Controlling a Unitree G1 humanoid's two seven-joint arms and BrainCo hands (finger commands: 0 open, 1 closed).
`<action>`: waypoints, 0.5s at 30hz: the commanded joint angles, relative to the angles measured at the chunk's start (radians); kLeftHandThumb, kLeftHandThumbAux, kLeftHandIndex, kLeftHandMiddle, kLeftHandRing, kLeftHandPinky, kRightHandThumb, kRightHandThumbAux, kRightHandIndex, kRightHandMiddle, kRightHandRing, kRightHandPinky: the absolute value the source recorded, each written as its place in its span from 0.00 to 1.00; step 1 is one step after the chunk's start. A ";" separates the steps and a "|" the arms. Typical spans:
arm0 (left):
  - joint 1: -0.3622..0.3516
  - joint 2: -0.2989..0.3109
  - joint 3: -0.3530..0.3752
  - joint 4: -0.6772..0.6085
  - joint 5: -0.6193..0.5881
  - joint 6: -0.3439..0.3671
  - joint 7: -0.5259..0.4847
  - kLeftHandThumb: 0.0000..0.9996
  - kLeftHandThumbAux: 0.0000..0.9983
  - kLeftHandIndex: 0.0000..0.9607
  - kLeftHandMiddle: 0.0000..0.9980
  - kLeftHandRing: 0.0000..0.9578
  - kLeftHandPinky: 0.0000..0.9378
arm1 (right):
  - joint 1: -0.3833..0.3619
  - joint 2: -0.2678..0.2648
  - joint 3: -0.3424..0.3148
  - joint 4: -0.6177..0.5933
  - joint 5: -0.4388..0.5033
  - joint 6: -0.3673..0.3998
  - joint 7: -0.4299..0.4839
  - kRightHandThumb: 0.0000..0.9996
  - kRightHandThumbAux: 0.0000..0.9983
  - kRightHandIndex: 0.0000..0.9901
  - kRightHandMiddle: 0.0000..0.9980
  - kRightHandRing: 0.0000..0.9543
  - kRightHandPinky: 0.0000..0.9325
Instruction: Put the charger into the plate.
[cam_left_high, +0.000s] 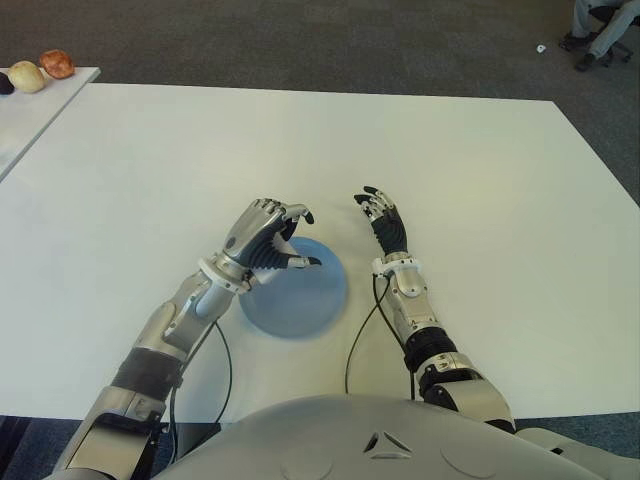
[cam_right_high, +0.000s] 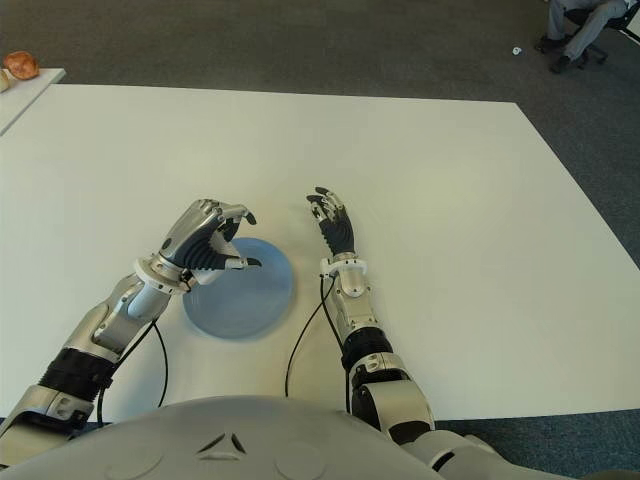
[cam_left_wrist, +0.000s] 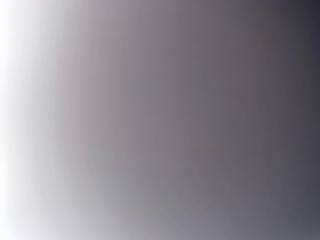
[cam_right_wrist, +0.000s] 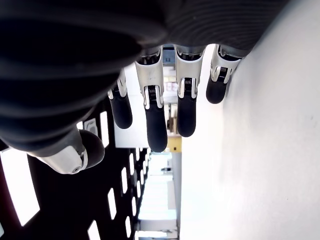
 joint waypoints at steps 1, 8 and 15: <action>-0.035 -0.004 -0.021 0.087 0.034 -0.015 0.050 0.75 0.70 0.46 0.88 0.91 0.92 | 0.058 0.045 0.012 0.036 -0.007 0.035 -0.016 0.00 0.49 0.19 0.32 0.23 0.05; -0.058 -0.006 -0.040 0.143 0.037 -0.020 0.076 0.75 0.70 0.46 0.88 0.91 0.93 | 0.063 0.038 0.028 0.022 -0.025 0.039 -0.037 0.00 0.49 0.19 0.32 0.23 0.05; -0.072 -0.012 -0.055 0.165 0.023 0.005 0.050 0.75 0.70 0.46 0.89 0.91 0.93 | 0.060 0.034 0.038 0.022 -0.029 0.050 -0.047 0.00 0.50 0.19 0.33 0.24 0.06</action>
